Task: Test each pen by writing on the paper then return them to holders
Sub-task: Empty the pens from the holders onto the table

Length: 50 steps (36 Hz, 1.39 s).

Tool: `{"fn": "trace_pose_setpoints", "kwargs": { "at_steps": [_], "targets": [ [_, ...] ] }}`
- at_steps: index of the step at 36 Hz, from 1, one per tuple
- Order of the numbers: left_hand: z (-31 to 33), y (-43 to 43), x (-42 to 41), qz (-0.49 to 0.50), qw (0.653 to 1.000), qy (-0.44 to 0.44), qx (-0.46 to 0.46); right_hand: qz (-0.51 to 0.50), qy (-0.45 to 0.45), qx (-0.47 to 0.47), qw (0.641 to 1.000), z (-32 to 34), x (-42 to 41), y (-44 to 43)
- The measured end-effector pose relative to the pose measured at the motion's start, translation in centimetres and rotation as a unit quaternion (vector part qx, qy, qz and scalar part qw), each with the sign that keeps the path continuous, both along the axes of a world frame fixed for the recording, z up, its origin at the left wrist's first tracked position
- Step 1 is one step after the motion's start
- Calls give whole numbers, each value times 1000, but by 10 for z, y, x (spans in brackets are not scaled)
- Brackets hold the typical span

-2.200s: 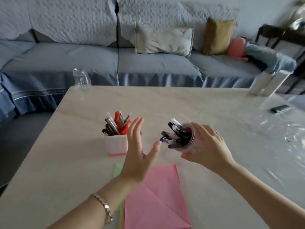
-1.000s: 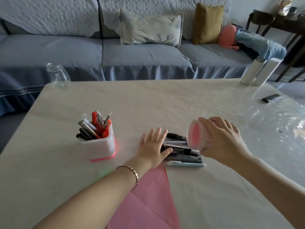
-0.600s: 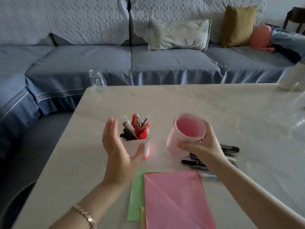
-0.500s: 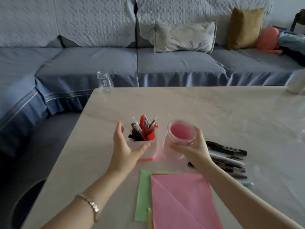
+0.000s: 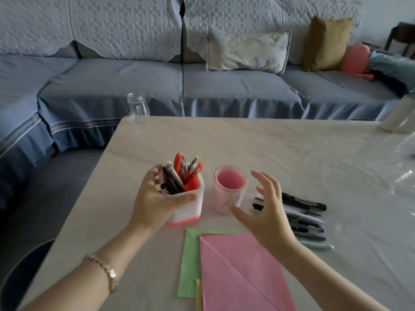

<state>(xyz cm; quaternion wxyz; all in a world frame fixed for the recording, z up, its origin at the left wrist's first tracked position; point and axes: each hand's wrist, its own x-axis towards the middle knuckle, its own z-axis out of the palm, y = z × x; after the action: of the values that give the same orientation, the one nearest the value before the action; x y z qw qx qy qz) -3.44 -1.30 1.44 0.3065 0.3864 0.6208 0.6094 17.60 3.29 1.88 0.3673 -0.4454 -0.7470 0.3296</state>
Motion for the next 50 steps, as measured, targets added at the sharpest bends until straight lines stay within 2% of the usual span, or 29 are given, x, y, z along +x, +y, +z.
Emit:
{"fn": "trace_pose_setpoints", "kwargs": {
  "at_steps": [6,9,12,14,16,19,21,23,27,31,34,37,44,47,50],
  "targets": [
    [41,-27,32,-75,996,6,57,116,-62,-65,989,30,6,-17],
    [48,-29,64,-147,986,-24,77,159,22,-95,982,41,11,-22],
    [49,-21,93,-191,978,-50,72,126,88,-123,980,44,32,-21],
    [41,-12,107,-217,973,-59,52,83,65,-121,987,40,52,-15],
    [28,-4,119,-223,973,-54,12,37,-10,-93,995,37,77,-5],
    [13,5,137,-201,974,101,2,-19,-206,-16,978,34,113,14],
    [1,13,148,-198,952,229,48,-19,-318,40,947,33,131,27],
    [-12,25,159,-218,919,323,64,-4,-380,75,922,31,143,39],
    [-44,53,182,-266,857,441,19,39,-474,104,874,25,148,60],
    [-69,71,196,-265,806,524,-73,79,-492,171,850,16,144,76],
    [-78,77,202,-242,775,572,-117,74,-502,246,826,12,147,83],
    [-86,79,201,-247,770,571,-141,66,-529,286,796,13,157,87],
    [-97,81,196,-257,762,577,-146,27,-574,301,761,15,195,90],
    [-92,83,197,-279,738,593,-159,-7,-566,311,763,21,211,87],
    [-91,85,198,-298,706,618,-177,-73,-508,319,796,31,220,77]
  ]
}}
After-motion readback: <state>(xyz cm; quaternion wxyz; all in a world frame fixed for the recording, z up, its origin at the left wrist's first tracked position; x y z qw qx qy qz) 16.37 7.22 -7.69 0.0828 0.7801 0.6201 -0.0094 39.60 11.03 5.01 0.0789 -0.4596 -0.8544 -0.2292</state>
